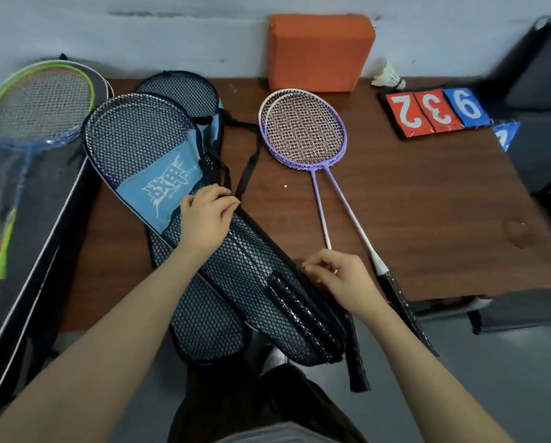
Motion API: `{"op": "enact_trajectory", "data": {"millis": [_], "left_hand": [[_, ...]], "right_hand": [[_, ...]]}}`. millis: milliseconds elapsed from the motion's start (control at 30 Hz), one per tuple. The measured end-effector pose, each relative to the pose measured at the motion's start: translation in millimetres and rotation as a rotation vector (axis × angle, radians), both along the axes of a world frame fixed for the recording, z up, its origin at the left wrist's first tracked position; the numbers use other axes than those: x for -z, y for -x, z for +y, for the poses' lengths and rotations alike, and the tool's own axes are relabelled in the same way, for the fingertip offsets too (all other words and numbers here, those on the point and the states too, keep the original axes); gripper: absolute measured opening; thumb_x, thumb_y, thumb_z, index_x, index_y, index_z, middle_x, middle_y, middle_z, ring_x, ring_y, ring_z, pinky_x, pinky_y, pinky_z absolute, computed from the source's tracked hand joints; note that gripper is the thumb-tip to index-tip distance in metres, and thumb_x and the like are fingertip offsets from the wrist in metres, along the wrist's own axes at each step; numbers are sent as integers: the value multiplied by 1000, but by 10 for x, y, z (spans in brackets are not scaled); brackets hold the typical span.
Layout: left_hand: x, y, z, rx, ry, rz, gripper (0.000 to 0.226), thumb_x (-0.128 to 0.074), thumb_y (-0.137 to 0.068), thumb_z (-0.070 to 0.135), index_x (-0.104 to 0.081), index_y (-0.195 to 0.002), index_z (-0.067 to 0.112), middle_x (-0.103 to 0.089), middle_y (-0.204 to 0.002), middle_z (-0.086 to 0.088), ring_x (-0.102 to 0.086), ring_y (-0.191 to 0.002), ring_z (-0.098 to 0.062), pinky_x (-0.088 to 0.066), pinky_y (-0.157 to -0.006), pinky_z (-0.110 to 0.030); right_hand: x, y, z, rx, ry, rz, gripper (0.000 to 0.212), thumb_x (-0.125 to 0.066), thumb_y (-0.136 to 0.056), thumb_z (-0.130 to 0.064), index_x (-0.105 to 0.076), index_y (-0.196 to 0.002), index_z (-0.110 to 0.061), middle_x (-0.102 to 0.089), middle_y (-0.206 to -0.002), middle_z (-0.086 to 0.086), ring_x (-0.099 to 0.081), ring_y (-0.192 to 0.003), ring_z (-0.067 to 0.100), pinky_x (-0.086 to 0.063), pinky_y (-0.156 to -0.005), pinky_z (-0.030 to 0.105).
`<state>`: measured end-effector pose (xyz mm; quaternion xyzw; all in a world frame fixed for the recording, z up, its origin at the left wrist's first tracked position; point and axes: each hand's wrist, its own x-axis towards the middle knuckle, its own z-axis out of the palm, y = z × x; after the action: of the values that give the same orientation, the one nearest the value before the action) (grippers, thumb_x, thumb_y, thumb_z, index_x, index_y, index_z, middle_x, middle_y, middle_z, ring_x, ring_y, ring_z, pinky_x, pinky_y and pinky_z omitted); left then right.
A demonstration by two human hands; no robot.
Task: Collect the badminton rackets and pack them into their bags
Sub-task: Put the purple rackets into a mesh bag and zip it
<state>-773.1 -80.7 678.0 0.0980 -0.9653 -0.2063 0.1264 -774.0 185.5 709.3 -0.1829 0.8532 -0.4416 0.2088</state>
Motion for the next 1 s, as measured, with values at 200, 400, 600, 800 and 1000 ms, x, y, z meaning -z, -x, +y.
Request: {"op": "enact_trajectory", "data": {"millis": [200,400,600,800,1000], "left_hand": [[-175,-585,713,287,50,-2,32,-41,-89,34,-65,-109,30,-59,-126,9,-44,-125,-17,-17,-90,-33],[-216,-591,865,165,-130,109,23,-49,-85,37,-69,-85,26,-65,-95,13,-45,-116,-6,-18,-89,-33],[-312,-423,847,119,-333,197,22,-57,-86,26,-73,-88,12,-66,-90,2,-53,-110,-16,-39,-98,-35],[-399,-118,991,65,-346,166,12,-63,-86,11,-72,-93,8,-64,-93,0,-53,-111,-21,-33,-98,-24],[-509,128,1130,-17,-406,178,14,-62,-88,13,-72,-95,8,-65,-99,-4,-50,-114,-19,-30,-98,-18]], "right_hand": [[-101,-19,-54,-39,124,65,14,-63,-85,-5,-70,-82,-16,-70,-80,-8,-64,-76,5,-51,-75,23],[-207,-41,15,-58,175,102,17,-63,-84,-3,-71,-81,-18,-70,-81,-10,-63,-78,3,-45,-73,14],[-327,54,498,78,223,34,16,-67,-80,2,-74,-78,-12,-71,-75,-6,-65,-72,10,-49,-68,18],[-321,72,899,266,245,59,13,-67,-80,3,-73,-81,-8,-71,-81,5,-65,-80,17,-51,-74,27],[-202,-54,1217,461,225,106,15,-66,-80,4,-68,-76,-11,-67,-79,7,-60,-72,6,-48,-69,16]]}}
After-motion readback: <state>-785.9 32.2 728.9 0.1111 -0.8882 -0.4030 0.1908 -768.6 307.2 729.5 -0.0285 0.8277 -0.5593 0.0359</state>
